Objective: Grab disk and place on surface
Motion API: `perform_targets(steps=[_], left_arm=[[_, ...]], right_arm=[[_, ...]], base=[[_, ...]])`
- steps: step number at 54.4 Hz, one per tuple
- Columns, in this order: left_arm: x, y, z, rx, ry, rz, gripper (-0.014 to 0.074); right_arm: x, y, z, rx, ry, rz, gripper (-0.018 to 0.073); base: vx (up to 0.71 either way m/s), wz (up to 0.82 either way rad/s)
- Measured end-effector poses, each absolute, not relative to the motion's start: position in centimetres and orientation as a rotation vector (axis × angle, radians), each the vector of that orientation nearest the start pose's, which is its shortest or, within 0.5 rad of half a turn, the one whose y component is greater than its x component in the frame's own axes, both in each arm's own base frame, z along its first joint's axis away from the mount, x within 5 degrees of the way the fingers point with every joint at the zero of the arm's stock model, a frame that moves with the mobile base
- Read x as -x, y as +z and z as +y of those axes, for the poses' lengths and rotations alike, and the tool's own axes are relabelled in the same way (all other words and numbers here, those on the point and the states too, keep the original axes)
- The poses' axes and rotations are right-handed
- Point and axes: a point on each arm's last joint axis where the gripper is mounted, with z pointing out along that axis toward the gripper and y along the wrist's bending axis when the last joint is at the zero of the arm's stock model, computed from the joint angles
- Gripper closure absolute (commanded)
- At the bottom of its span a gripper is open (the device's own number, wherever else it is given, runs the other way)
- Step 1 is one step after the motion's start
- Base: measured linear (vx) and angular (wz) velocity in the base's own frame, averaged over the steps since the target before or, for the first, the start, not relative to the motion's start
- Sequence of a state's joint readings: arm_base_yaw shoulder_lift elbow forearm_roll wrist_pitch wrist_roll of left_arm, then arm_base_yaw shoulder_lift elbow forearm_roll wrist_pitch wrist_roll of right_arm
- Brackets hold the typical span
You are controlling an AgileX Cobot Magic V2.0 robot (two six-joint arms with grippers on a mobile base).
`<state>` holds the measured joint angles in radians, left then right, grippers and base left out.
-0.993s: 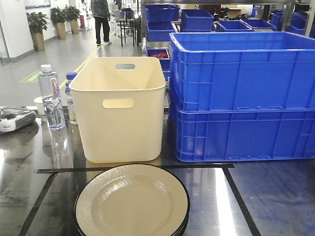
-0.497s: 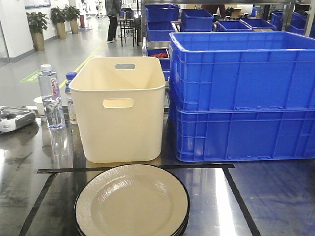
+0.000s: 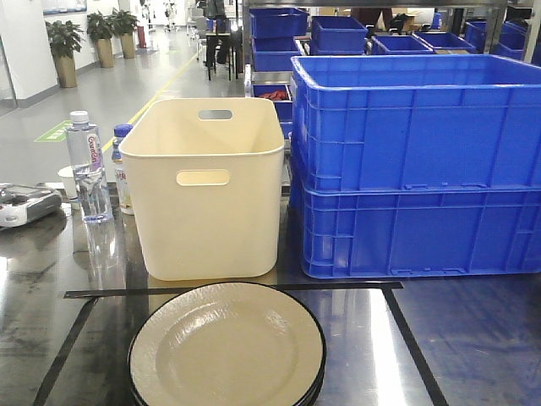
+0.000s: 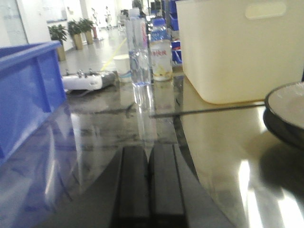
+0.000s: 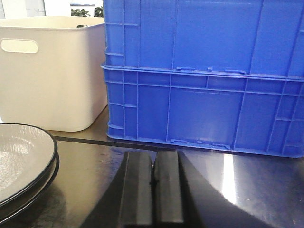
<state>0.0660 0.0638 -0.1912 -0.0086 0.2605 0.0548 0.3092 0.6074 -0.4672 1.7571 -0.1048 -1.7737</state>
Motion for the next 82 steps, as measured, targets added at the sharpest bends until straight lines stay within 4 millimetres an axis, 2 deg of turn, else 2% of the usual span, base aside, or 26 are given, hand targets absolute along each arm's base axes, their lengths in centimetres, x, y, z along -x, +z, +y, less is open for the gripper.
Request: perform_targets(steps=[1, 6, 82], left_arm=[[-5.9, 20.8, 0.3, 0.008, 0.085, 1.659, 0.0598], [-5.8, 19.3, 0.3, 0.010, 0.084, 1.654, 0.0598], [-5.6, 19.0, 0.4, -0.022, 0.122, 1.657, 0.0598]], right_arm=[[-12.9, 31.8, 3.1, 0.188, 0.140, 1.634, 0.0571], [-12.9, 31.8, 3.1, 0.188, 0.140, 1.634, 0.0571], [-12.8, 32.0, 3.4, 0.204, 0.173, 1.609, 0.0571]], base=[[0.00, 0.00], [0.00, 0.00], [0.00, 0.00]])
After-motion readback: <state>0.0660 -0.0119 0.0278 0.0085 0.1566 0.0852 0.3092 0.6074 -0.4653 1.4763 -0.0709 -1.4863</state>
